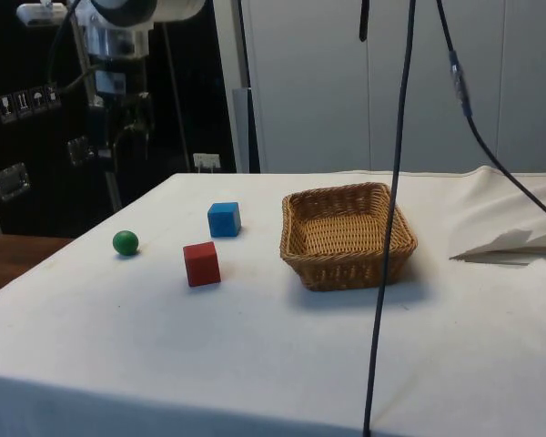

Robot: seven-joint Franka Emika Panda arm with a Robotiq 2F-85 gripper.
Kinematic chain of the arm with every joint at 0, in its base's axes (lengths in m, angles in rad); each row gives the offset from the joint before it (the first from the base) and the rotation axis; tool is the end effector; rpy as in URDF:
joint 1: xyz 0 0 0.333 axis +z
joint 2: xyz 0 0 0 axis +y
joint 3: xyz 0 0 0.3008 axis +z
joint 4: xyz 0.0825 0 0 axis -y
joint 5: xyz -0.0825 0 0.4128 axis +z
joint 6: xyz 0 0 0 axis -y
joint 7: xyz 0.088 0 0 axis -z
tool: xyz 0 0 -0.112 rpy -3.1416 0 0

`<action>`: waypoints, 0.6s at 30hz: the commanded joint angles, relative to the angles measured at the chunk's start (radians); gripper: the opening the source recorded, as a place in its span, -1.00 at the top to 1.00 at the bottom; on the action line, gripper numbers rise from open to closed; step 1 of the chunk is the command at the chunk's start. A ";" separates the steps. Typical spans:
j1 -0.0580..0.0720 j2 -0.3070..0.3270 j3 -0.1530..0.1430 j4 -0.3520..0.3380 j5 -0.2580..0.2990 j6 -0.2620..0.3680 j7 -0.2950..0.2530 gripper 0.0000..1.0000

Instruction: Place all non-red objects into the basket.

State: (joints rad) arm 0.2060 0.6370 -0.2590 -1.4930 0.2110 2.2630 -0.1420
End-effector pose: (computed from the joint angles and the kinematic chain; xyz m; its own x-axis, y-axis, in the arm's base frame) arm 0.7421 -0.0032 0.2894 0.9871 0.0266 0.1577 0.0279 -0.9996 -0.0060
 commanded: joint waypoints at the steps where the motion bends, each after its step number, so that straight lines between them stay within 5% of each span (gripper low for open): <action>1: -0.009 0.016 0.008 0.008 0.015 0.008 -0.010 -1.00; 2: 0.000 0.006 0.000 0.000 0.004 0.005 -0.002 -1.00; 3: -0.009 0.021 0.008 0.009 0.018 0.011 -0.012 -1.00; 12: -0.012 0.069 -0.002 0.018 0.053 0.040 -0.036 -1.00; 13: -0.022 0.081 0.007 0.031 0.067 0.041 -0.045 -1.00; 18: -0.025 0.122 0.007 0.067 0.099 0.044 -0.057 -1.00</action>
State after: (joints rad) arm 0.1880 0.7550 -0.2610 -1.4320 0.3040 2.3050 -0.1940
